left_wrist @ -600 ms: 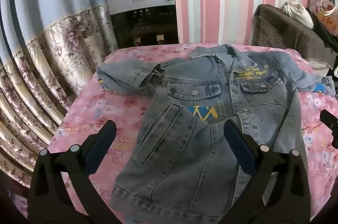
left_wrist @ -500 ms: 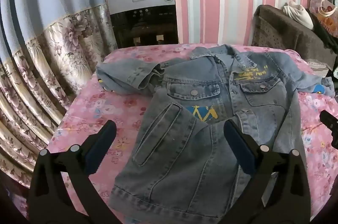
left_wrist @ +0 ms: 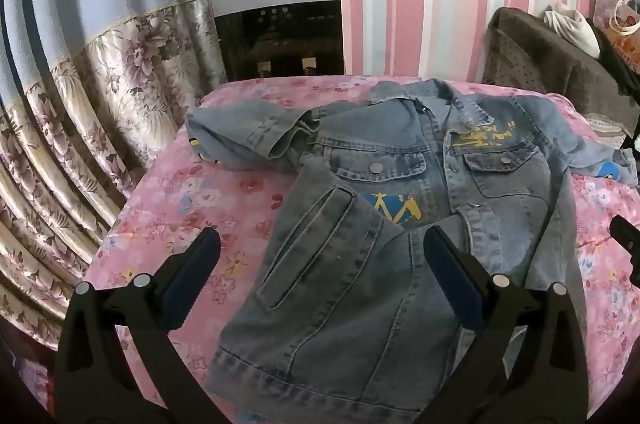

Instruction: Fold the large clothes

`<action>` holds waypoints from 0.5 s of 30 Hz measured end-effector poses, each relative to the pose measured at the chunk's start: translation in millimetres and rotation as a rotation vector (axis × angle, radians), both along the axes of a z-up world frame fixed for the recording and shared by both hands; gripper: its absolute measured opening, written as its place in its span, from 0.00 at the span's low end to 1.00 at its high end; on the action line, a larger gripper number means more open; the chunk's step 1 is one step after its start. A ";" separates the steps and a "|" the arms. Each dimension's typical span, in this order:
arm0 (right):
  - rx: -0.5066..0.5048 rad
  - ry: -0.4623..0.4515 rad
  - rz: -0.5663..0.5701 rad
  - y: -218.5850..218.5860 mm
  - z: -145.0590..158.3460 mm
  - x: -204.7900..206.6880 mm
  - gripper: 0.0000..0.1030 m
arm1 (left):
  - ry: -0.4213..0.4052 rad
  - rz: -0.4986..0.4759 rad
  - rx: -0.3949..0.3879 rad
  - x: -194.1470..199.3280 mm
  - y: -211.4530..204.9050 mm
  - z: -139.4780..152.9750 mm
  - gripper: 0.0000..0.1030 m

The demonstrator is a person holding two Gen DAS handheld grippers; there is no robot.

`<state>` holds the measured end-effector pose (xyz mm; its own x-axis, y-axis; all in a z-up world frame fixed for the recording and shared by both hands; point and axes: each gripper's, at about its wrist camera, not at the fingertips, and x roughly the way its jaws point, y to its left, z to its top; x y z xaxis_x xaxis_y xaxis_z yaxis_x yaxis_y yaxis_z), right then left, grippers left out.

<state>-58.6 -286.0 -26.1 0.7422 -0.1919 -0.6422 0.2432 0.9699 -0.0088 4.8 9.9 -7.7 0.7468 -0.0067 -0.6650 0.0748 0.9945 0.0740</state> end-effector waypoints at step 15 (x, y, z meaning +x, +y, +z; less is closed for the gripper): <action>-0.042 0.006 -0.002 5.6 -1.8 7.4 0.99 | -0.041 -0.006 0.003 0.5 2.9 4.5 0.97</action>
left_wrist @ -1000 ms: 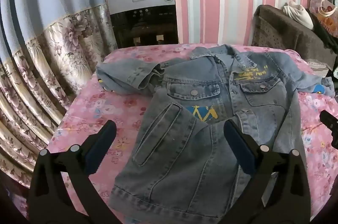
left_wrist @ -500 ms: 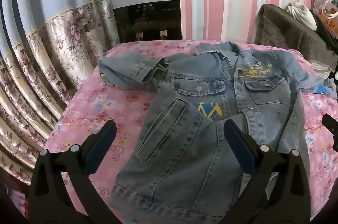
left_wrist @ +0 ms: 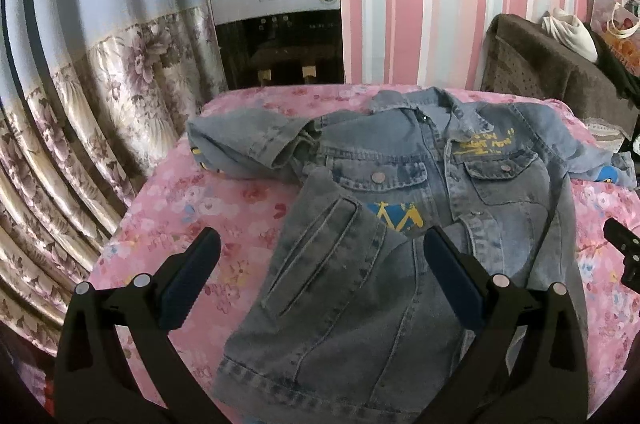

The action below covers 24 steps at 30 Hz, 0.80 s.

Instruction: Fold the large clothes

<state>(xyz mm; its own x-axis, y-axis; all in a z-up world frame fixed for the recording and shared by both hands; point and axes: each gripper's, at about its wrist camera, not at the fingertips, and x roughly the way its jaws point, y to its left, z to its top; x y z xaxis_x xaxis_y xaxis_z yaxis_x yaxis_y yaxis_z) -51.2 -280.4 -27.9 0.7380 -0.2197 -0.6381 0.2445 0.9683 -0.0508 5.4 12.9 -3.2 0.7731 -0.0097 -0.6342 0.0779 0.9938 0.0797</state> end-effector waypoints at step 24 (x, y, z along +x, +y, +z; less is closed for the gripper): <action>0.173 -0.071 0.081 -18.5 -7.8 -11.4 0.99 | 0.036 -0.024 -0.040 14.1 -1.4 -10.7 0.97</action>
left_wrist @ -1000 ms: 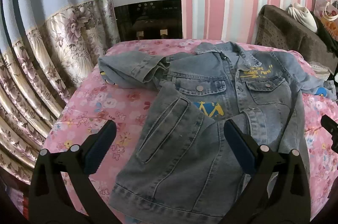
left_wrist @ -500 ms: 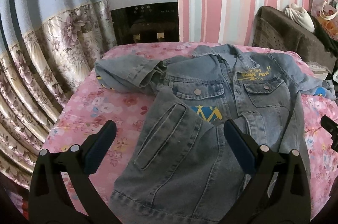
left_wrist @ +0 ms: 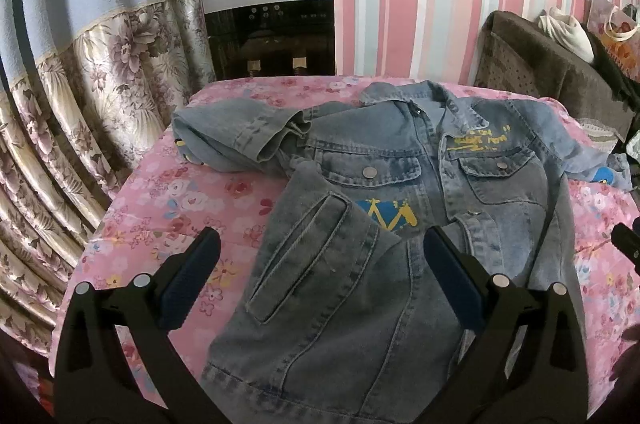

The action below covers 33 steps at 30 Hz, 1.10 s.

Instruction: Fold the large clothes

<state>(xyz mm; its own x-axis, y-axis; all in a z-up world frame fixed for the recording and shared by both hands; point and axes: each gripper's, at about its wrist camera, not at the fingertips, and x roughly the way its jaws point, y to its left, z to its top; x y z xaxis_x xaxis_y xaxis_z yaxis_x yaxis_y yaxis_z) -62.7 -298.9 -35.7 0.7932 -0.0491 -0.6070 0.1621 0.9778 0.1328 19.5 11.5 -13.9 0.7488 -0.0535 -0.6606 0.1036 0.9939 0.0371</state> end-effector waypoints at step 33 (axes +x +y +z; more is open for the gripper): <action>-0.014 0.108 -0.068 -24.7 -1.5 34.2 0.99 | 0.037 -0.048 0.057 31.4 -15.4 -11.2 0.97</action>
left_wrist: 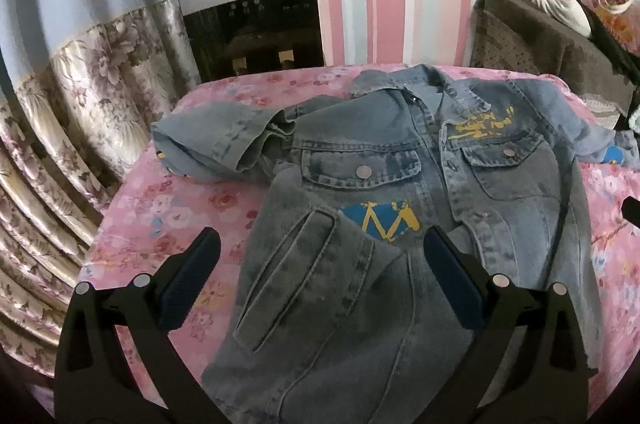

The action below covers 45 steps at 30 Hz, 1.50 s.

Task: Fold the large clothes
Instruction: 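Grasp the jacket sleeve cuff with the right gripper and lift it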

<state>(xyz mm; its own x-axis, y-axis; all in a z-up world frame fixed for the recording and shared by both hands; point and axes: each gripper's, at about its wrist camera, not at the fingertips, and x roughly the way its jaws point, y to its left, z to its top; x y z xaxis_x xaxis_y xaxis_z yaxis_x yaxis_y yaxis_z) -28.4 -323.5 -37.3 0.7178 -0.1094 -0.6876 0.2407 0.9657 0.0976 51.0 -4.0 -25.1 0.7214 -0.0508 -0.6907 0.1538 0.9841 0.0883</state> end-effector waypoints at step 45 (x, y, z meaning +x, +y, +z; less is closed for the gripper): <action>0.123 -0.178 -0.474 -372.6 11.5 83.6 0.08 | -0.019 0.104 0.010 89.8 3.3 22.6 0.97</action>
